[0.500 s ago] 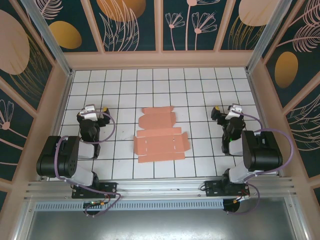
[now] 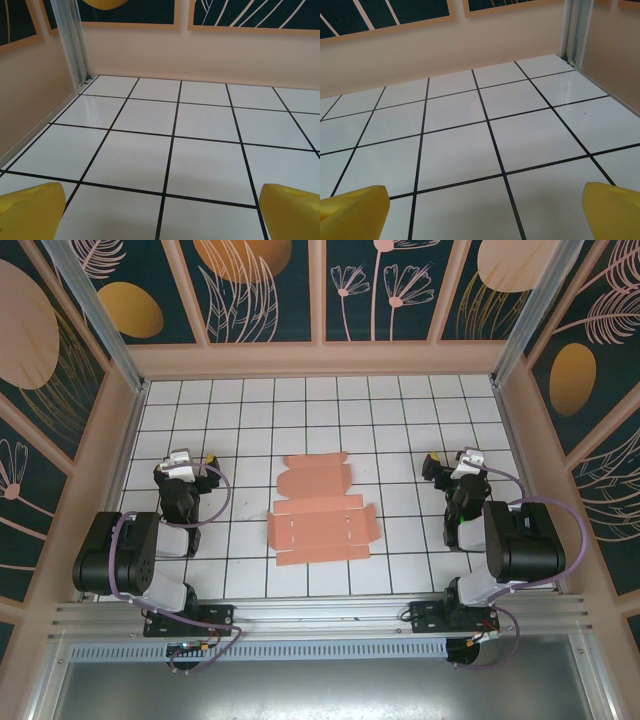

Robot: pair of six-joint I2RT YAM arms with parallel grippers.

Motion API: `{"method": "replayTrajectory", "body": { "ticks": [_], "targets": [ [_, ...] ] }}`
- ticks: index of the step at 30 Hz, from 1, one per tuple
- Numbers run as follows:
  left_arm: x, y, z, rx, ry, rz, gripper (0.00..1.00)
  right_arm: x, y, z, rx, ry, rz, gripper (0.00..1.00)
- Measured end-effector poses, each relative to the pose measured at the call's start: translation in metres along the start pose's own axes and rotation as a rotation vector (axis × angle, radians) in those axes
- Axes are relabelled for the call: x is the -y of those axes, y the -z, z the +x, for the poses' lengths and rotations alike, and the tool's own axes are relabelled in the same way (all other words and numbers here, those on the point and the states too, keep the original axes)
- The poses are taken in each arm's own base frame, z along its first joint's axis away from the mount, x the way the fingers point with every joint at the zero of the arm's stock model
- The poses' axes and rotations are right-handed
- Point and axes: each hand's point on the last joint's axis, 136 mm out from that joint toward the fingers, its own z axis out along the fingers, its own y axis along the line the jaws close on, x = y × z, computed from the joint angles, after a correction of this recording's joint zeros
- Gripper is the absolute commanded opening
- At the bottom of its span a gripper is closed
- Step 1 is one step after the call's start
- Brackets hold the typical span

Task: Fold the paper box

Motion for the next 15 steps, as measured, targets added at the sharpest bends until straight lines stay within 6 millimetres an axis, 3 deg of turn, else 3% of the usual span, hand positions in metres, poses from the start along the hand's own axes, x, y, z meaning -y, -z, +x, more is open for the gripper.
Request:
{"method": "replayTrajectory", "body": {
  "ticks": [15],
  "targets": [
    [-0.0001, 0.0011, -0.0053, 0.014, 0.005, -0.001, 0.99, -0.0002, 0.0, 0.0, 0.0, 0.0, -0.001, 0.99]
  ]
}}
